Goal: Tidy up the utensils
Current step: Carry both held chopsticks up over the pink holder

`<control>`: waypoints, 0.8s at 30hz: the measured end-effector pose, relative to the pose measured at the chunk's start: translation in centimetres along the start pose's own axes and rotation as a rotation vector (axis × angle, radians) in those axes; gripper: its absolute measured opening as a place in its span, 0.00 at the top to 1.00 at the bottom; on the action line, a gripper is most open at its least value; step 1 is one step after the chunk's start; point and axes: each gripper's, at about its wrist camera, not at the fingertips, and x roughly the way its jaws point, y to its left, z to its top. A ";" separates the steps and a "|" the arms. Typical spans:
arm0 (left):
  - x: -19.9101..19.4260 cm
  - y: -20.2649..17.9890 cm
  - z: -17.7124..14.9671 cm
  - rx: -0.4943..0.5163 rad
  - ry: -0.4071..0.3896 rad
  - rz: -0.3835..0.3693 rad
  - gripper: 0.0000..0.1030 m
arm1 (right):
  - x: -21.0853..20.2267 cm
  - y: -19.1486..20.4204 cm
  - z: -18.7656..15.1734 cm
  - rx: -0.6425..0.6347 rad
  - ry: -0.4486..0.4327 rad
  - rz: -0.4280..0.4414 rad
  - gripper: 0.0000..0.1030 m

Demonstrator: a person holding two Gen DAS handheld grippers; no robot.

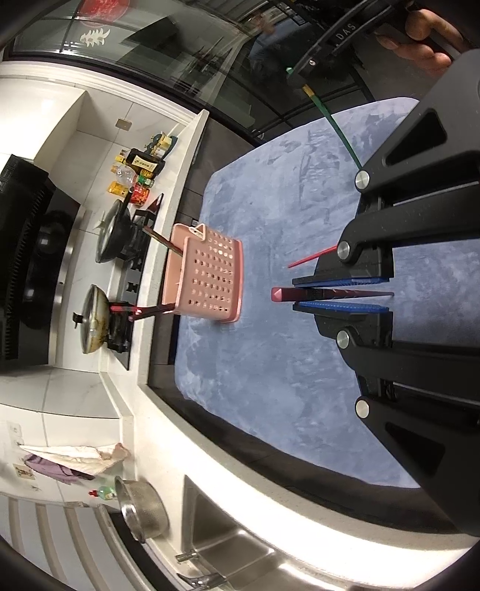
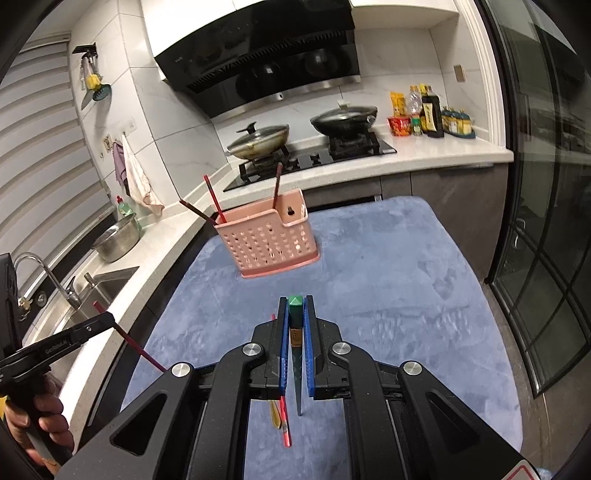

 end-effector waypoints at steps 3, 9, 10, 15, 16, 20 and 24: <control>-0.1 -0.3 1.3 0.011 -0.019 -0.001 0.93 | -0.1 0.7 1.6 -0.024 -0.033 0.012 0.93; -0.6 -1.2 6.6 0.030 -0.117 -0.022 0.93 | 0.8 1.9 6.8 -0.050 -0.107 0.066 0.93; -0.6 -1.3 7.7 0.030 -0.134 -0.029 0.93 | 1.0 2.1 7.8 -0.051 -0.120 0.071 0.93; -0.6 -2.0 12.9 0.051 -0.240 -0.004 0.93 | 3.3 2.9 13.2 -0.045 -0.180 0.112 0.93; -0.4 -2.2 14.1 0.058 -0.258 -0.005 0.93 | 3.7 3.0 14.1 -0.045 -0.191 0.114 0.93; 0.5 -3.0 18.2 0.074 -0.339 -0.002 0.93 | 6.1 3.7 17.8 -0.032 -0.230 0.143 0.93; 1.7 -3.6 21.3 0.082 -0.400 0.005 0.93 | 8.6 4.6 20.8 -0.031 -0.253 0.160 0.93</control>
